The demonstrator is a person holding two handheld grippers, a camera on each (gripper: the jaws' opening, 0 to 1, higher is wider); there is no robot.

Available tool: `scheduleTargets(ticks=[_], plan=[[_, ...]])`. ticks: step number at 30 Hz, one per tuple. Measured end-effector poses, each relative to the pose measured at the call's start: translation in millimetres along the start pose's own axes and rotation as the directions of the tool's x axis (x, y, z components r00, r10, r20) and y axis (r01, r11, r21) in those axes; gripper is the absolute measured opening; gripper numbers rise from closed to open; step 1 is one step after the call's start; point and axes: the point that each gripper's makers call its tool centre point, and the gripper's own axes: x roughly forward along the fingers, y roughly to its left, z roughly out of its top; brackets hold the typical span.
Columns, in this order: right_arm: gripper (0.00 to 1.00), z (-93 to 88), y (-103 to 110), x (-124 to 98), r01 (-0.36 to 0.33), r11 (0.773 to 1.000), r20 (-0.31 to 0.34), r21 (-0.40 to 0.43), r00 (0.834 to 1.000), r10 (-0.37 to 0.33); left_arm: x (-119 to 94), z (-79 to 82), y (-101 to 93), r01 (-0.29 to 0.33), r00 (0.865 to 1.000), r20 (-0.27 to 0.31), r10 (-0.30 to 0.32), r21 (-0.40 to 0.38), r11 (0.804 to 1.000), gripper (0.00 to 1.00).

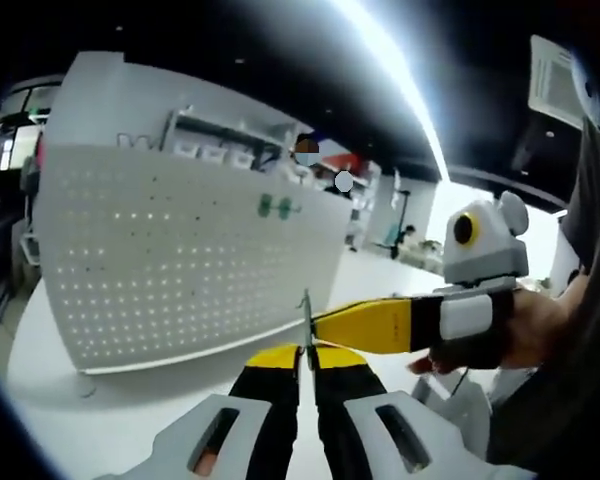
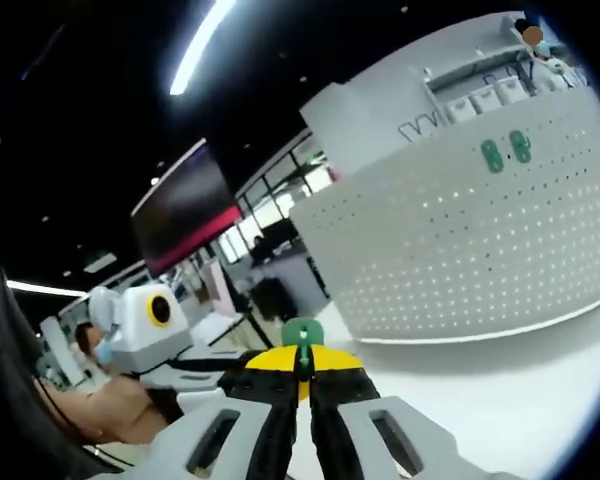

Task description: Insert the hook assembly into the mounting plate slot until the hook locks in place.

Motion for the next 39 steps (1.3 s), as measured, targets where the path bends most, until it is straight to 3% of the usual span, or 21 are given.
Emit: scheduleTargets(ticks=[7,12,19,31,39], plan=[[0.00,1.3,-1,0,-0.004,1.000,0.000,-0.009,1.000,0.004,-1,-1.4,0.2,0.002,1.000,-0.007,-0.002,0.039,0.999,0.07],[0.00,3.1,-7,-1,0.006,1.000,0.002,-0.016,1.000,-0.006,-5,-0.6,3.7,-0.020,1.000,0.000,0.020,0.088,0.996,0.18],[0.00,0.7,-20,-5,0.038,0.999,0.004,-0.017,0.999,-0.038,-4,-1.5,-0.9,-0.001,1.000,-0.001,0.001,0.104,0.995,0.40],[0.00,4.5,-33,-8,0.066,0.997,0.011,-0.039,0.998,-0.066,-4,-4.8,-8.7,0.004,0.999,-0.033,0.002,0.171,0.985,0.52],[0.00,5.0,-37,-7,0.071,0.995,0.005,-0.076,0.997,-0.071,-1,-1.4,-22.4,0.040,0.999,-0.028,-0.035,0.173,0.984,0.71]])
